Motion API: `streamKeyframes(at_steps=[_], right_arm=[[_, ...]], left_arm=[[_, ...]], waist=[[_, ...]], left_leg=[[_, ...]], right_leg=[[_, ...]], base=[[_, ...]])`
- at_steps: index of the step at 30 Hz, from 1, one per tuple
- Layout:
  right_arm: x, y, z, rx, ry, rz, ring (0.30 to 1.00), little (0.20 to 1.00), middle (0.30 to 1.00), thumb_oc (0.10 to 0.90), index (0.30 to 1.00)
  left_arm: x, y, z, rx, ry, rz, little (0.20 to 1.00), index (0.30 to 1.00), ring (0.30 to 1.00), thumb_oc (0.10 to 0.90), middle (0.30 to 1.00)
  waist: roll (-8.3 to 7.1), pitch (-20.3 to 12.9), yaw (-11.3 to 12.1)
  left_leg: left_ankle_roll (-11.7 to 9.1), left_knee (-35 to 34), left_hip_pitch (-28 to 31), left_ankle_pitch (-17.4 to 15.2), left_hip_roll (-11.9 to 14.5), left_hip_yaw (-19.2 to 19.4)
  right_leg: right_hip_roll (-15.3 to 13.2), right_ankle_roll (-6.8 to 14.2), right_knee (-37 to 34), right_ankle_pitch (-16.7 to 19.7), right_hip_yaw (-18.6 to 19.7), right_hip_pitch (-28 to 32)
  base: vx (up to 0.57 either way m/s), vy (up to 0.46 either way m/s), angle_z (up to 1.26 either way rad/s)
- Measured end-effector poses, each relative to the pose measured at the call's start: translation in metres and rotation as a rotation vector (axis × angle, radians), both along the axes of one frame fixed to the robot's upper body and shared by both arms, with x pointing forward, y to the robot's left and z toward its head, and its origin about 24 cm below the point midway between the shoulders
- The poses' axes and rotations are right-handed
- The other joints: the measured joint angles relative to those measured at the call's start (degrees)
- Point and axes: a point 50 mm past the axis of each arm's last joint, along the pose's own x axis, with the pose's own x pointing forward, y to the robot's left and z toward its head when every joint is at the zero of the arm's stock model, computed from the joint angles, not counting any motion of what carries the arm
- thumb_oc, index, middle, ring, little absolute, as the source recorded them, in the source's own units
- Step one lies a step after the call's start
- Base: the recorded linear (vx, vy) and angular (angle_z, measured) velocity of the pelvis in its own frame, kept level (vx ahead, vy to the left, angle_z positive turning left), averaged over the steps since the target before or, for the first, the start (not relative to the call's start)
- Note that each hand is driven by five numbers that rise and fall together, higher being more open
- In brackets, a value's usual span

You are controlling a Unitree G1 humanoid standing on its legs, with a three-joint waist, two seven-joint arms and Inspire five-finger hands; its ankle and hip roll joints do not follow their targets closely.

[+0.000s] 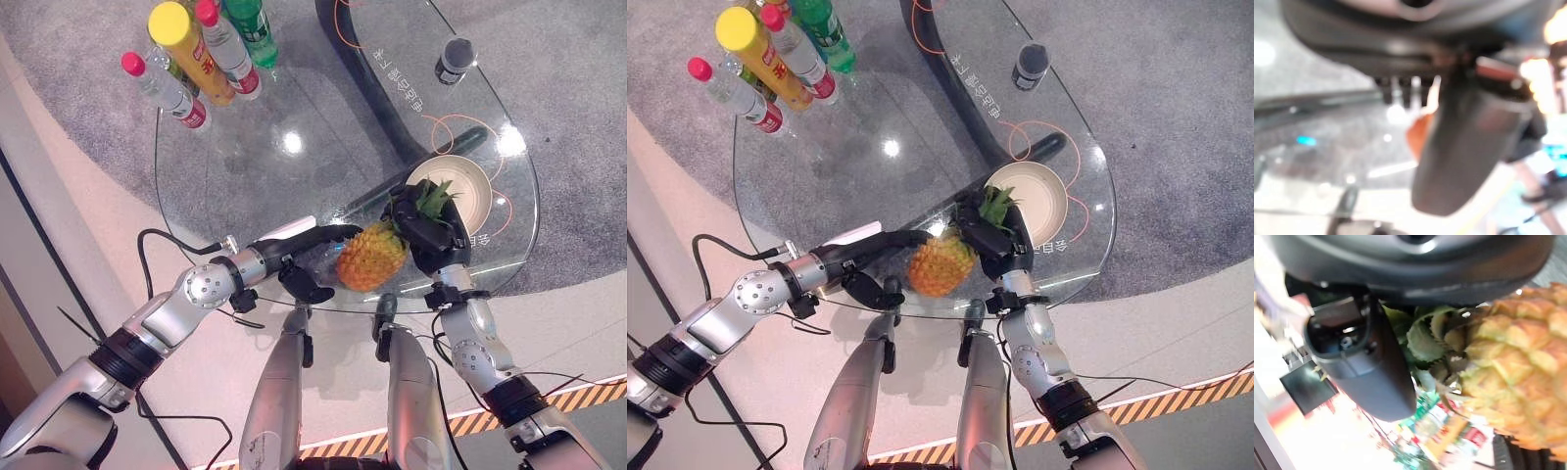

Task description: Pick up the fruit to the plate

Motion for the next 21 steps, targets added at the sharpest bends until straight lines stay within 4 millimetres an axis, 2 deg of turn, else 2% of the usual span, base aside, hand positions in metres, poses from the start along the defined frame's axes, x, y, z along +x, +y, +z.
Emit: streamKeyframes(at_steps=[4, 9, 12, 21], right_arm=[[0.001, -0.011, 0.012, -0.085, -0.044, -0.135, 0.3, 0.2, 0.3, 0.1, 0.3], [-0.001, -0.038, 0.035, -0.259, -0.142, -0.375, 0.3, 0.2, 0.3, 0.1, 0.3], [-0.002, -0.044, 0.042, -0.341, -0.175, -0.451, 0.3, 0.2, 0.3, 0.1, 0.3], [-0.003, -0.045, 0.044, -0.502, -0.197, -0.586, 0.3, 0.2, 0.3, 0.1, 0.3]], left_arm=[[-0.003, 0.01, -0.01, 0.021, 0.008, 0.059, 0.9, 0.9, 0.9, 0.8, 0.9], [-0.01, 0.022, -0.03, 0.063, 0.076, 0.129, 0.9, 0.9, 0.9, 0.8, 0.9], [-0.012, 0.027, -0.039, 0.067, 0.102, 0.188, 0.9, 0.9, 0.9, 0.8, 0.9], [-0.008, 0.038, -0.038, 0.059, 0.063, 0.291, 0.9, 0.9, 0.9, 0.8, 0.9]], waist=[[0.0, 0.0, -0.1], [0.0, 0.0, 0.0], [0.0, 0.0, 0.0], [0.0, 0.0, 0.2]], left_leg=[[0.0, -0.2, 1.0, 0.0, 0.0, 0.0], [0.0, -0.2, 1.0, 0.0, 0.0, 0.0], [0.0, -0.2, 1.0, 0.0, 0.2, 0.0], [0.0, -0.3, 1.0, 0.0, 0.6, 0.0]], right_leg=[[0.0, 0.0, -0.3, 0.0, 0.0, 1.1], [0.0, 0.0, -0.3, 0.0, 0.0, 1.1], [0.2, 0.0, -0.4, 0.0, 0.0, 1.1], [0.6, -0.1, -0.4, 0.1, -0.2, 1.1]], base=[[0.0, 0.0, 0.0], [0.0, 0.0, 0.0], [0.0, 0.0, 0.0], [0.0, 0.0, 0.0]])
